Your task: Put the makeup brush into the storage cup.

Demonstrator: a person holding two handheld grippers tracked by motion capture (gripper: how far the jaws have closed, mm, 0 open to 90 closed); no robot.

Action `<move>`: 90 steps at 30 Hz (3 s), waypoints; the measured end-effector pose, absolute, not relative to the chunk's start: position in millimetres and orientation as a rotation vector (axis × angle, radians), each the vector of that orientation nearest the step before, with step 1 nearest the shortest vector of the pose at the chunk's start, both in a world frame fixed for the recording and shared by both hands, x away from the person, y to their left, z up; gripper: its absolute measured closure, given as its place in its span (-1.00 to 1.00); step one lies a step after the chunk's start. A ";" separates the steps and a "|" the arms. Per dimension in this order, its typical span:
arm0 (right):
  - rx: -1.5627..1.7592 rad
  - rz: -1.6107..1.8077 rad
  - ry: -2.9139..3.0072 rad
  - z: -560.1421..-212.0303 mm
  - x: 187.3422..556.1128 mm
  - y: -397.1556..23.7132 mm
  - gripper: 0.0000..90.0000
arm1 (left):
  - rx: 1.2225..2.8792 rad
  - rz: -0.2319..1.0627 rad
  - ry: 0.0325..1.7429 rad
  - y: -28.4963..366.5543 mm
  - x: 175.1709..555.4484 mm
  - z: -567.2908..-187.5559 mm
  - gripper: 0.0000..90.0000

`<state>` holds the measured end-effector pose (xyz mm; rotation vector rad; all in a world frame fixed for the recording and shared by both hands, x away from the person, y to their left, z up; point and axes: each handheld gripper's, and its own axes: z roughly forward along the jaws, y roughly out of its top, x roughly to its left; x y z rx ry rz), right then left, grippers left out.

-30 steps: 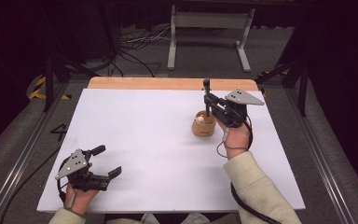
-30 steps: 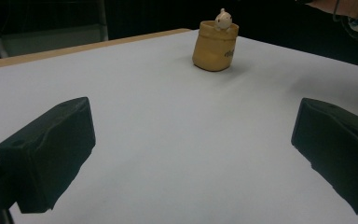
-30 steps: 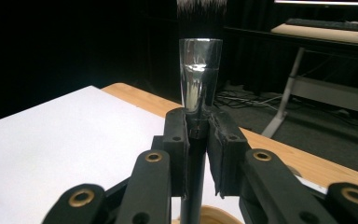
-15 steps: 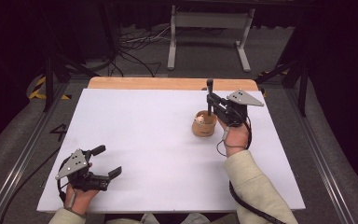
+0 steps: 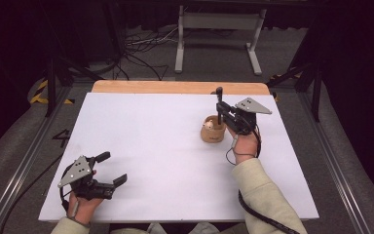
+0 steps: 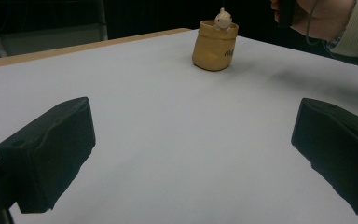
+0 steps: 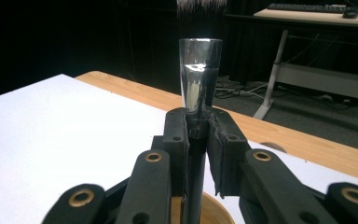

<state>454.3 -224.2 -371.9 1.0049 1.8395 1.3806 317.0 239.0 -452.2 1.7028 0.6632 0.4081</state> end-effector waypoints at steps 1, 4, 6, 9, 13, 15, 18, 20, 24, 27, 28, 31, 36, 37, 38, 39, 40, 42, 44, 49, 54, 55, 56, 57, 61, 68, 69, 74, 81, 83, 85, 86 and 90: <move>1.011 1.382 1.839 -372.9 454.4 -224.1 0.74 | 1.703 0.407 0.663 238.9 317.1 -452.2 -1.00; 1.015 1.375 1.848 -377.1 455.6 -224.6 0.74 | 1.702 0.408 0.664 238.8 317.1 -452.3 -1.00; 1.020 1.376 1.851 -380.0 456.5 -224.8 0.74 | 1.702 0.409 0.663 238.9 317.1 -452.3 -1.00; 1.027 1.374 1.856 -382.0 456.9 -224.9 0.74 | 1.700 0.407 0.665 238.7 317.1 -452.5 -1.00; 1.034 1.370 1.865 -386.1 457.8 -225.1 0.74 | 1.700 0.407 0.665 238.7 317.2 -452.5 -1.00; 1.041 1.367 1.870 -388.4 458.2 -225.1 0.74 | 1.700 0.408 0.665 238.7 317.2 -452.5 -1.00; 1.046 1.367 1.873 -390.5 458.4 -225.2 0.74 | 1.701 0.409 0.664 238.7 317.1 -452.4 -1.00; 1.054 1.360 1.880 -393.2 458.8 -225.0 0.74 | 1.700 0.407 0.665 238.7 317.1 -452.5 -1.00; 1.061 1.360 1.882 -394.6 458.9 -225.2 0.74 | 1.701 0.409 0.664 238.8 317.1 -452.4 -1.00; 1.065 1.356 1.891 -395.8 459.2 -225.1 0.74 | 1.701 0.407 0.664 238.8 317.1 -452.4 -1.00; 1.068 1.352 1.894 -396.3 459.3 -225.0 0.73 | 1.701 0.409 0.664 238.7 317.1 -452.4 -1.00; 1.071 1.357 1.903 -397.6 459.6 -224.9 0.71 | 1.703 0.408 0.662 239.0 317.1 -452.2 -1.00; 1.070 1.402 1.899 -395.8 459.5 -227.4 0.18 | 1.701 0.407 0.663 239.1 317.0 -452.1 -1.00; 1.071 1.406 1.896 -395.2 459.3 -228.1 0.12 | 1.701 0.407 0.663 239.2 317.0 -452.1 -1.00; 1.072 1.410 1.896 -394.2 458.9 -229.1 0.07 | 1.701 0.407 0.663 239.1 317.0 -452.1 -1.00; 1.070 1.414 1.895 -393.2 458.3 -230.0 0.02 | 1.702 0.408 0.662 239.1 317.0 -452.0 -1.00; 1.065 1.417 1.894 -391.8 457.2 -231.3 -0.06 | 1.701 0.408 0.662 239.1 316.9 -452.0 -1.00; 1.058 1.429 1.892 -389.7 455.2 -233.1 -0.15 | 1.700 0.408 0.663 239.0 316.9 -452.1 -1.00; 1.049 1.434 1.887 -386.8 452.5 -235.7 -0.31 | 1.700 0.409 0.663 239.0 317.0 -452.0 -1.00; 1.024 1.472 1.882 -377.7 445.7 -244.0 -0.62 | 1.698 0.407 0.666 238.9 316.6 -451.5 -1.00; 0.940 1.499 1.897 -366.2 431.5 -250.9 -0.83 | 1.697 0.413 0.658 239.9 316.0 -449.1 -1.00; 0.940 1.499 1.897 -366.2 431.5 -250.9 -0.83 | 1.692 0.410 0.662 239.5 315.3 -448.6 -1.00; 0.940 1.499 1.897 -366.2 431.5 -250.9 -0.83 | 1.692 0.410 0.662 239.5 315.3 -448.6 -1.00; 0.923 1.505 1.901 -364.9 428.1 -252.3 -0.85 | 1.695 0.416 0.654 239.8 314.9 -447.4 -1.00; 0.854 1.555 1.918 -361.7 410.9 -261.5 -0.94 | 1.694 0.414 0.647 239.7 314.6 -445.8 -1.00; 0.777 1.589 1.938 -358.7 389.7 -270.8 -0.99 | 1.692 0.406 0.641 239.5 314.7 -443.6 -1.00; 0.766 1.591 1.943 -358.5 386.3 -272.1 -0.99 | 1.692 0.405 0.641 239.5 314.6 -443.4 -1.00; 0.733 1.601 1.962 -361.6 373.6 -277.7 -1.00 | 1.693 0.395 0.635 239.6 314.2 -442.4 -1.00; 0.705 1.580 1.975 -371.9 361.0 -285.9 -1.00 | 1.694 0.387 0.629 239.7 313.8 -441.5 -1.00; 0.703 1.578 1.971 -375.0 357.8 -289.1 -1.00 | 1.696 0.384 0.625 239.9 313.9 -441.1 -1.00; 0.705 1.564 1.978 -377.1 355.3 -291.5 -1.00 | 1.692 0.384 0.624 239.7 313.9 -441.1 -1.00; 0.698 1.555 1.975 -378.5 354.2 -292.9 -1.00 | 1.693 0.380 0.622 239.7 314.0 -441.1 -1.00; 0.690 1.553 1.981 -385.4 348.9 -297.8 -1.00 | 1.696 0.370 0.616 239.3 314.1 -441.3 -1.00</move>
